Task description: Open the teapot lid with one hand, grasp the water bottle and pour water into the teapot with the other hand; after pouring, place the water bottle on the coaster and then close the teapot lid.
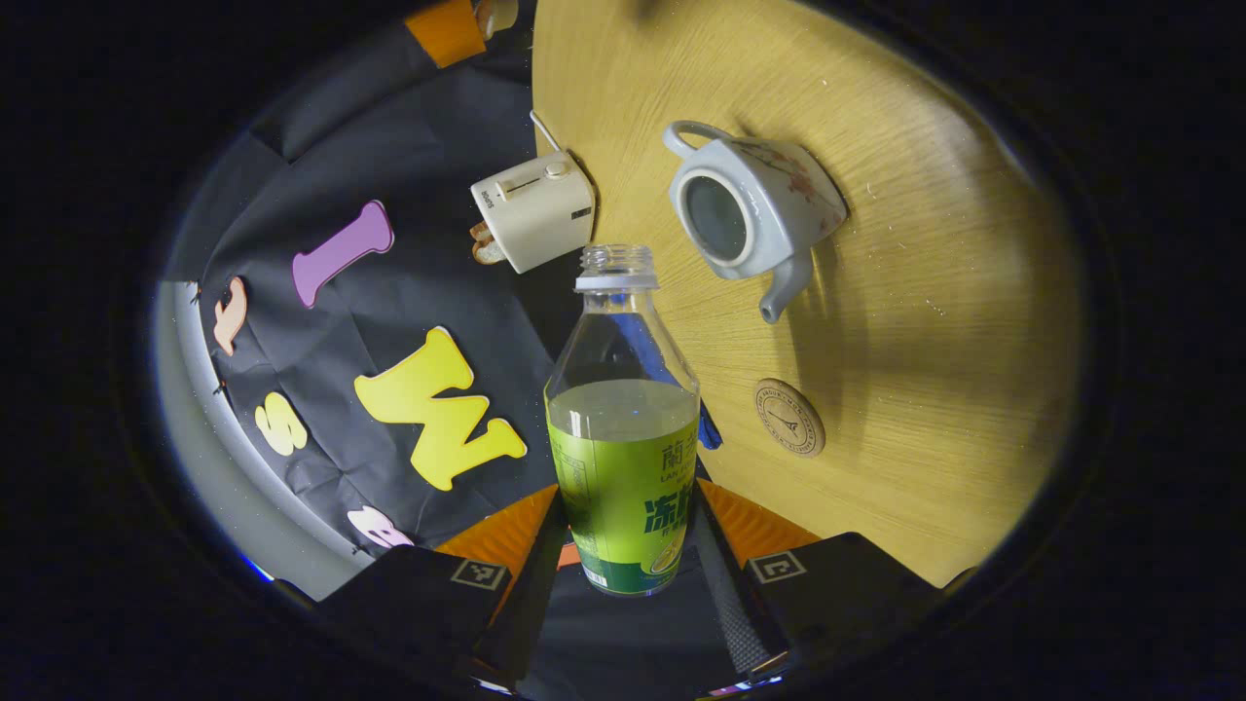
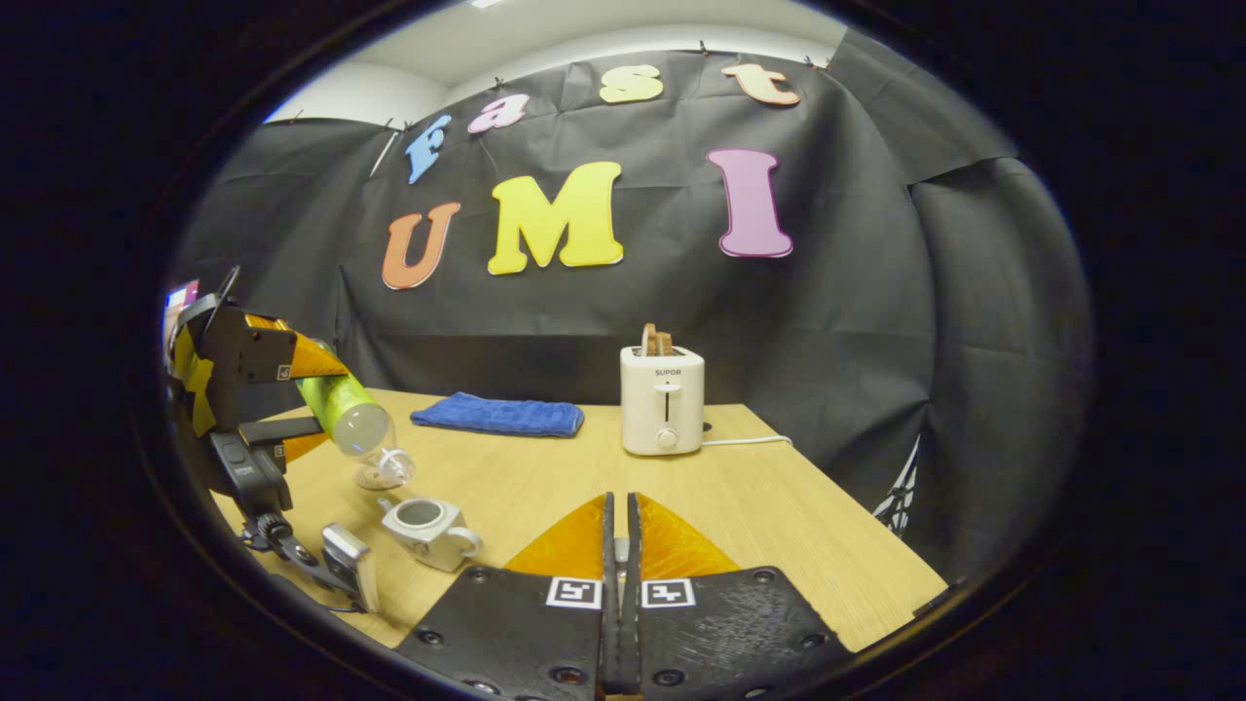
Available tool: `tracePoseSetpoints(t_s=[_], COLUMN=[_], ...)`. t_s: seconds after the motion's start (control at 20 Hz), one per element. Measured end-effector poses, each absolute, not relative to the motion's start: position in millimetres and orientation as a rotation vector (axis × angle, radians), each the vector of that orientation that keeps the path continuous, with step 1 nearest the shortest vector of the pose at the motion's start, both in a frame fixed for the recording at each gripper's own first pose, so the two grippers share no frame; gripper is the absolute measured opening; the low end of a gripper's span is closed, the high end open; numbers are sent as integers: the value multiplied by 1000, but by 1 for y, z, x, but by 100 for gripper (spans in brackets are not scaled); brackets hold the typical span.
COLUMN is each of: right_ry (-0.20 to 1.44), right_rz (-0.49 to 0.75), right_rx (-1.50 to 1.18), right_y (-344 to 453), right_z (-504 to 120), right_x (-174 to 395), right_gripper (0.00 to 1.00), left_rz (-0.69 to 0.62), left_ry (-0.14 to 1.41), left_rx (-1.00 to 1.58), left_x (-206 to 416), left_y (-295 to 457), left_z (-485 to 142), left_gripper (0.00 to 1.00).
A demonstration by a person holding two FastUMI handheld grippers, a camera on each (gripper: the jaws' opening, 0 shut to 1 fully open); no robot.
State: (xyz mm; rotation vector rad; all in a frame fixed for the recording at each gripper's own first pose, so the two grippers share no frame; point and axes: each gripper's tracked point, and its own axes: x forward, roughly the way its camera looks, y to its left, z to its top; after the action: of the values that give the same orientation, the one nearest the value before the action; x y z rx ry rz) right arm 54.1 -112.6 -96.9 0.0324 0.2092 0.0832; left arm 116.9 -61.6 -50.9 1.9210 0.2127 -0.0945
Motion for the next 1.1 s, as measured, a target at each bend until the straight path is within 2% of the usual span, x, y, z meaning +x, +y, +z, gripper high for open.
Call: tracePoseSetpoints(t_s=[0.25,0.7,1.0,1.1], right_ry=[195,156,140,143], right_rz=[79,96,95,96], right_rx=[36,12,3,1], right_y=[-104,-74,-67,-63], right_z=[-80,-51,-44,-45], right_x=[50,42,43,44], right_gripper=[0,0,0,0], left_rz=[-123,-102,-116,-111], left_ry=[223,284,245,187], left_rx=[1595,567,185,78], left_x=[110,115,134,148], left_y=[-52,4,11,14], left_z=[-69,-64,-63,-55], left_gripper=[75,75,75,75])
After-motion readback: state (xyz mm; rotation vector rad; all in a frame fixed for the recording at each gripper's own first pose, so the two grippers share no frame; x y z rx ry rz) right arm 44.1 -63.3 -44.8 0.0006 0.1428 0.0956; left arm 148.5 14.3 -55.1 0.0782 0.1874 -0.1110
